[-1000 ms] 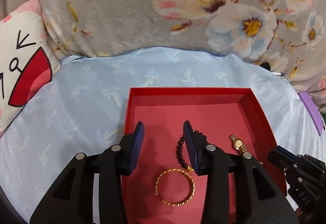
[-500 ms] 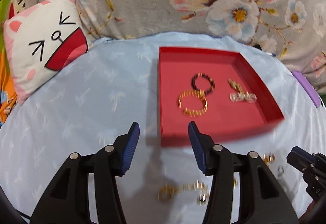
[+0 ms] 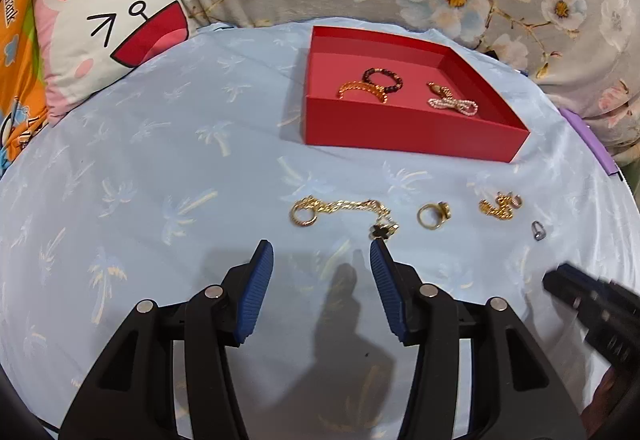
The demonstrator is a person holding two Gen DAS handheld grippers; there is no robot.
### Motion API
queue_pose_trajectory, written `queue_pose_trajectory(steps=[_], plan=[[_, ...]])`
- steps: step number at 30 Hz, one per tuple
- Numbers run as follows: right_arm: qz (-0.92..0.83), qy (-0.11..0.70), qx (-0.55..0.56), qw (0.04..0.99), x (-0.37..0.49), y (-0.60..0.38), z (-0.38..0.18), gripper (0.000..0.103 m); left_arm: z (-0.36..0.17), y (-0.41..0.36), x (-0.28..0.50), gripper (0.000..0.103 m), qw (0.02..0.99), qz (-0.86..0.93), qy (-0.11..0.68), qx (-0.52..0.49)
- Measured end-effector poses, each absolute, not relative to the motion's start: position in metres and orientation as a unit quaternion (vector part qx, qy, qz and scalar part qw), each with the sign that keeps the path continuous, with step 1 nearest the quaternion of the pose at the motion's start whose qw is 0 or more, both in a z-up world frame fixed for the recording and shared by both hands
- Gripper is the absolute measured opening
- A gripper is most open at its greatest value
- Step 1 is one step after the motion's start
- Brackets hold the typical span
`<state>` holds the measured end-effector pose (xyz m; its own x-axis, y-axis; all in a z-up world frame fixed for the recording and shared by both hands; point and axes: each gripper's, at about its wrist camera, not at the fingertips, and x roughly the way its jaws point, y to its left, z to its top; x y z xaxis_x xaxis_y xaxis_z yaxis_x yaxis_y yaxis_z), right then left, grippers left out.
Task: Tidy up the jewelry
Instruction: 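Lower the right gripper onto the gold chain and close it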
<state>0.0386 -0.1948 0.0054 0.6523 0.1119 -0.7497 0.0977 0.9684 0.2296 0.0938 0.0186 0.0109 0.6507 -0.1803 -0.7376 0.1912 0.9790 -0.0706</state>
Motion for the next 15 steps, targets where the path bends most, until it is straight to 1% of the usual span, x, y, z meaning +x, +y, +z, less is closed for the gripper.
queue_pose_trajectory(steps=[8, 11, 15], plan=[[-0.011, 0.419, 0.091, 0.903, 0.082, -0.187, 0.002, 0.030, 0.003, 0.027, 0.090, 0.049, 0.908, -0.102, 0.406, 0.004], [-0.020, 0.427, 0.084, 0.900, 0.093, -0.187, -0.002, 0.030, 0.003, 0.029, 0.091, 0.053, 0.907, -0.104, 0.408, -0.004], [-0.028, 0.429, 0.075, 0.900, 0.101, -0.187, -0.004, 0.030, 0.003, 0.032, 0.091, 0.053, 0.907, -0.107, 0.407, -0.012]])
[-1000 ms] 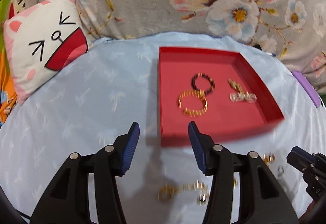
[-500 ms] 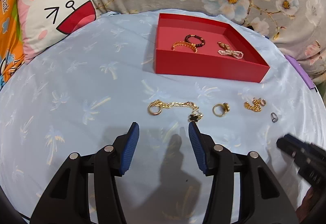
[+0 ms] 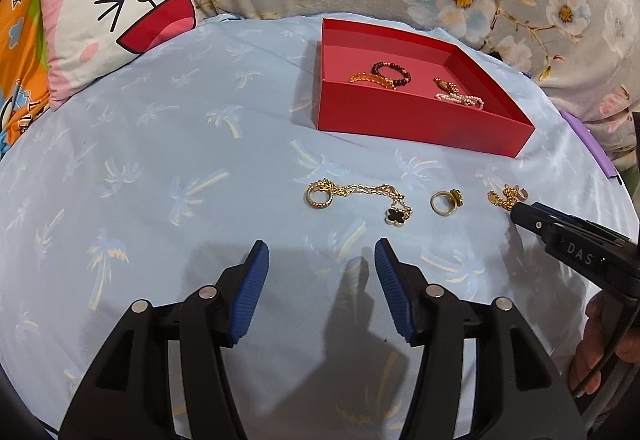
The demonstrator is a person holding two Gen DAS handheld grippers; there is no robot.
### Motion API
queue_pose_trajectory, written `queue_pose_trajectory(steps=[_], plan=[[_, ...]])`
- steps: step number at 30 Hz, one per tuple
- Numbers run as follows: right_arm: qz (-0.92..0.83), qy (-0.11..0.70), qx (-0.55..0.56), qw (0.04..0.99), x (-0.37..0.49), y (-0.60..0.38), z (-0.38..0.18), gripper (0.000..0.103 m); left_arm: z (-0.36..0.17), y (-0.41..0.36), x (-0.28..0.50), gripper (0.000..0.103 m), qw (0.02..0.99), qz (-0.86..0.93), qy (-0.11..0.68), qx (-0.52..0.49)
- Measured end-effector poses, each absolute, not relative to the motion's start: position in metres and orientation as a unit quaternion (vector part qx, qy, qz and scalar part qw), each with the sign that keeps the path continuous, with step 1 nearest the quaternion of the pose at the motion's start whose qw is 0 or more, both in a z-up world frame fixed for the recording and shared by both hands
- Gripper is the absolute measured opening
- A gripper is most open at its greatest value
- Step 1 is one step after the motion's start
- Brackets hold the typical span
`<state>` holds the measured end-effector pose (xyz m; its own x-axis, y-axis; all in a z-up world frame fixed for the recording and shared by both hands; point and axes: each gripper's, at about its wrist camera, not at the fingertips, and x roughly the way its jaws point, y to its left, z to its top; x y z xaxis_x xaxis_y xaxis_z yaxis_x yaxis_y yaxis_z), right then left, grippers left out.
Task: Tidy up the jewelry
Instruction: 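Lower the right gripper onto the gold chain and close it, then lift the gold chain with the right gripper while the left gripper grasps the gold ring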
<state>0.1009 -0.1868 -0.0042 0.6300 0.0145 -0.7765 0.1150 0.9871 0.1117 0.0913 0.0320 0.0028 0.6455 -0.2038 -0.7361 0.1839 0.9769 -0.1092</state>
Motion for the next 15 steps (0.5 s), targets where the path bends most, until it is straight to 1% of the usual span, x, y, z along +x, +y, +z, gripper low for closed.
queue_pose_trajectory(steps=[3, 7, 9, 10, 11, 13, 15], plan=[[-0.030, 0.429, 0.069, 0.900, 0.106, -0.184, -0.004, 0.033, 0.004, 0.037, 0.091, 0.058, 0.908, -0.108, 0.404, -0.025], [-0.034, 0.430, 0.057, 0.900, 0.113, -0.181, -0.005, 0.033, 0.004, 0.042, 0.091, 0.058, 0.908, -0.105, 0.405, -0.036], [-0.039, 0.429, 0.052, 0.901, 0.116, -0.179, -0.006, 0.030, 0.003, 0.043, 0.092, 0.058, 0.907, -0.104, 0.406, -0.037], [-0.042, 0.429, 0.049, 0.901, 0.116, -0.178, -0.006, 0.025, 0.003, 0.044, 0.092, 0.058, 0.907, -0.103, 0.407, -0.036], [-0.041, 0.428, 0.050, 0.902, 0.117, -0.178, -0.006, 0.016, 0.003, 0.044, 0.092, 0.058, 0.907, -0.102, 0.407, -0.034], [-0.035, 0.427, 0.057, 0.902, 0.116, -0.180, -0.006, 0.007, 0.004, 0.043, 0.092, 0.058, 0.908, -0.101, 0.406, -0.030], [-0.034, 0.427, 0.060, 0.902, 0.115, -0.180, -0.006, 0.007, 0.004, 0.044, 0.093, 0.058, 0.908, -0.100, 0.406, -0.028]])
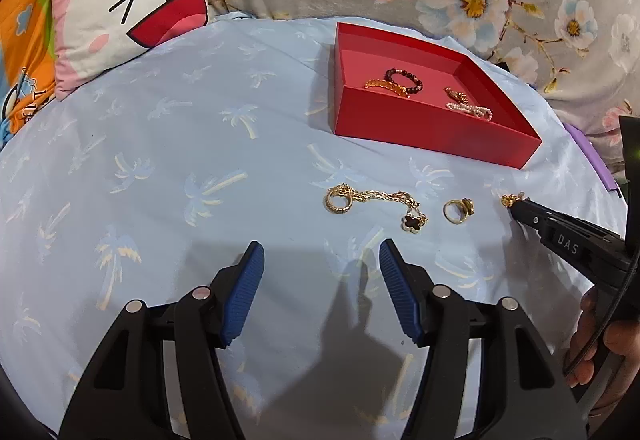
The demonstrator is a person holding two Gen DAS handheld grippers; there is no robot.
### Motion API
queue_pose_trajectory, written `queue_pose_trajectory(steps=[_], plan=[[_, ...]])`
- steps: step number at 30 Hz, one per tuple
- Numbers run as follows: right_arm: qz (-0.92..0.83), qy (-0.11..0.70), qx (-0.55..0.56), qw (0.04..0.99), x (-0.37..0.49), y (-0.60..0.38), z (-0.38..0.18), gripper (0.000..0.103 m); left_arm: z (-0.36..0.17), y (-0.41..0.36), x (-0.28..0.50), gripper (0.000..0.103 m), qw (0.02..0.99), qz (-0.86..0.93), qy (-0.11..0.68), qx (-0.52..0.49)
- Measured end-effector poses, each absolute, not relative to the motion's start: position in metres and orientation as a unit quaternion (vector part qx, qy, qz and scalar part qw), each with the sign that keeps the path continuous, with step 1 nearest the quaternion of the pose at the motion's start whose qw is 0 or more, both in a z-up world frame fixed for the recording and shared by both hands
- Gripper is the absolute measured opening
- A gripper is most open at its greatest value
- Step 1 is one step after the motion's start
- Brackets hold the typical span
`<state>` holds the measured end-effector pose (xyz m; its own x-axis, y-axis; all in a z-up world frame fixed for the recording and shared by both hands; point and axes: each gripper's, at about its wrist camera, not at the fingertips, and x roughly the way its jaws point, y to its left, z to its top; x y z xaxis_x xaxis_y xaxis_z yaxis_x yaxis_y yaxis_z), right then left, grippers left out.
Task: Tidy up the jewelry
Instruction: 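Lift the gold chain with the right gripper while the left gripper grasps the gold ring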
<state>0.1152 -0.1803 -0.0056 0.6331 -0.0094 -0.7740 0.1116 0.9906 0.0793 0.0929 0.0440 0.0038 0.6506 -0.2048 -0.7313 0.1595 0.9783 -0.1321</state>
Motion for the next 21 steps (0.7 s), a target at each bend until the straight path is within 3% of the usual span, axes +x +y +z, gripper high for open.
queue_pose_trajectory(steps=[8, 21], plan=[[-0.016, 0.413, 0.097, 0.905, 0.086, -0.192, 0.001, 0.006, 0.013, 0.036, 0.093, 0.058, 0.908, -0.120, 0.401, -0.027], [-0.011, 0.411, 0.144, 0.900, 0.031, -0.214, 0.004, 0.006, 0.015, -0.062, 0.120, 0.057, 0.890, -0.203, 0.408, 0.025]])
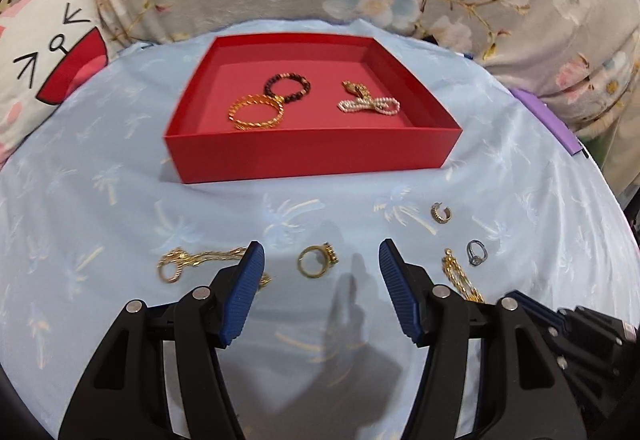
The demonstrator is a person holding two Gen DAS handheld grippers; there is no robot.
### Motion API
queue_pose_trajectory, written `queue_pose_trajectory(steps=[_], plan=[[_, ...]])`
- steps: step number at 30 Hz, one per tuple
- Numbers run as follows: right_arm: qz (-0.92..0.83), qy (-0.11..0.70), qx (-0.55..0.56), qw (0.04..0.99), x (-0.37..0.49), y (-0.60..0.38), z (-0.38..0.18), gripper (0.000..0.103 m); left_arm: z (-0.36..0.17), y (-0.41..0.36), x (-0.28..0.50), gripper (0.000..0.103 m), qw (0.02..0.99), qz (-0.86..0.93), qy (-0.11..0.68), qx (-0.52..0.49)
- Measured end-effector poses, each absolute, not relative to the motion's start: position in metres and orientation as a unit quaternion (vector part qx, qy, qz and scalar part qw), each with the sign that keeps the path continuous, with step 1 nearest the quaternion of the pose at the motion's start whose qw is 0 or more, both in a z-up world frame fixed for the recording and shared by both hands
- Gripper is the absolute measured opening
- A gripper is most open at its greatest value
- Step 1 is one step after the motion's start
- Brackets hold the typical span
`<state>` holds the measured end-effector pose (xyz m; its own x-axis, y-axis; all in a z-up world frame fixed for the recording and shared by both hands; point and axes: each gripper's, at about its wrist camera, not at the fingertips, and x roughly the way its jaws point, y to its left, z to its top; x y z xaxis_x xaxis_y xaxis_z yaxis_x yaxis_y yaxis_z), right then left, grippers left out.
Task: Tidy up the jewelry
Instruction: 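Lift the gold chain with the right gripper while the left gripper grasps the gold ring, then drop the gold ring into the red box with the left gripper while the right gripper places the chain there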
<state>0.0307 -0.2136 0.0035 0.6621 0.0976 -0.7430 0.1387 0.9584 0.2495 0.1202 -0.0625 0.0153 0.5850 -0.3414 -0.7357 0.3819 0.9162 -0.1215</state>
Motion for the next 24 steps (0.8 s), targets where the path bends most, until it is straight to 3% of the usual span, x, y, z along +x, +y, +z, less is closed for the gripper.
queue_pose_trajectory(steps=[5, 10, 17, 24], plan=[[-0.006, 0.410, 0.147, 0.900, 0.027, -0.213, 0.003, 0.006, 0.004, -0.071, 0.131, 0.050, 0.876, -0.203, 0.435, 0.035], [0.000, 0.406, 0.150, 0.901, 0.026, -0.210, 0.007, 0.006, 0.001, -0.071, 0.131, 0.024, 0.872, -0.207, 0.442, 0.038], [0.007, 0.388, 0.154, 0.909, 0.024, -0.208, 0.027, 0.006, 0.010, -0.059, 0.130, 0.022, 0.868, -0.219, 0.445, 0.007], [0.014, 0.351, 0.152, 0.924, 0.036, -0.218, 0.066, 0.006, 0.059, -0.039, 0.133, 0.022, 0.881, -0.230, 0.412, -0.007]])
